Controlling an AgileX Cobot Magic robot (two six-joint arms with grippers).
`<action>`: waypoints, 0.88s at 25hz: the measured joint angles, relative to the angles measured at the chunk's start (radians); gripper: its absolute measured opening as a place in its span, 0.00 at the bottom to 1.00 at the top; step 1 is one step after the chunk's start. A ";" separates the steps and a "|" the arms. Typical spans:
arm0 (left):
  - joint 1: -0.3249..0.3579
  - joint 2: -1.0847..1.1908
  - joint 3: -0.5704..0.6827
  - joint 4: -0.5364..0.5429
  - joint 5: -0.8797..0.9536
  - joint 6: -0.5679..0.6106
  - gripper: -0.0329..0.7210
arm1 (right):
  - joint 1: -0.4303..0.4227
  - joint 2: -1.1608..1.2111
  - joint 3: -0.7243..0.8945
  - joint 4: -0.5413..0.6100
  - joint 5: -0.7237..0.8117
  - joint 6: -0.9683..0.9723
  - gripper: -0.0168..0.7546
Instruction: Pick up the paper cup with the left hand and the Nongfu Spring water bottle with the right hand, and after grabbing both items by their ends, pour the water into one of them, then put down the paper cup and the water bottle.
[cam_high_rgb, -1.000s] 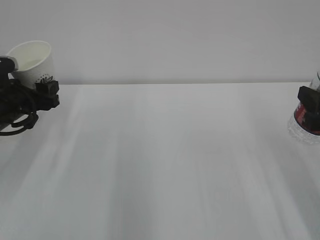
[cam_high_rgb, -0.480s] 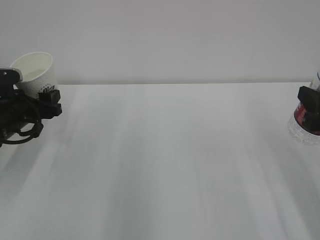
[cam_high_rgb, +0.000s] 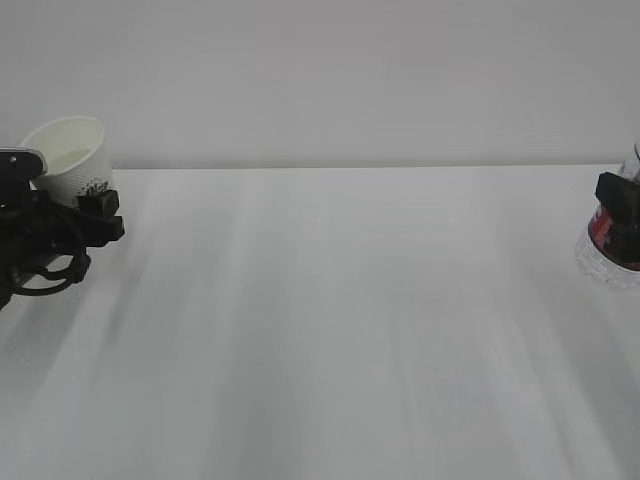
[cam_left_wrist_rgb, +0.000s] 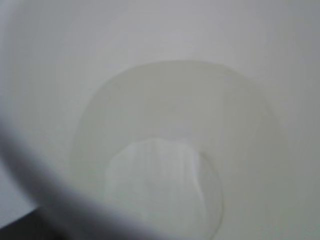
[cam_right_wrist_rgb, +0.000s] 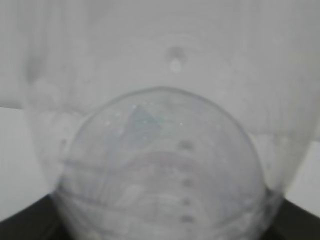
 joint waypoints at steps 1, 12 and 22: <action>0.000 0.008 0.000 -0.004 -0.002 0.000 0.67 | 0.000 0.000 0.000 0.000 0.000 0.000 0.65; 0.000 0.058 0.000 -0.015 -0.031 -0.046 0.67 | 0.000 0.000 0.000 0.000 0.000 0.000 0.65; 0.000 0.102 0.000 -0.016 -0.040 -0.074 0.66 | 0.000 0.000 0.002 0.000 0.000 0.000 0.65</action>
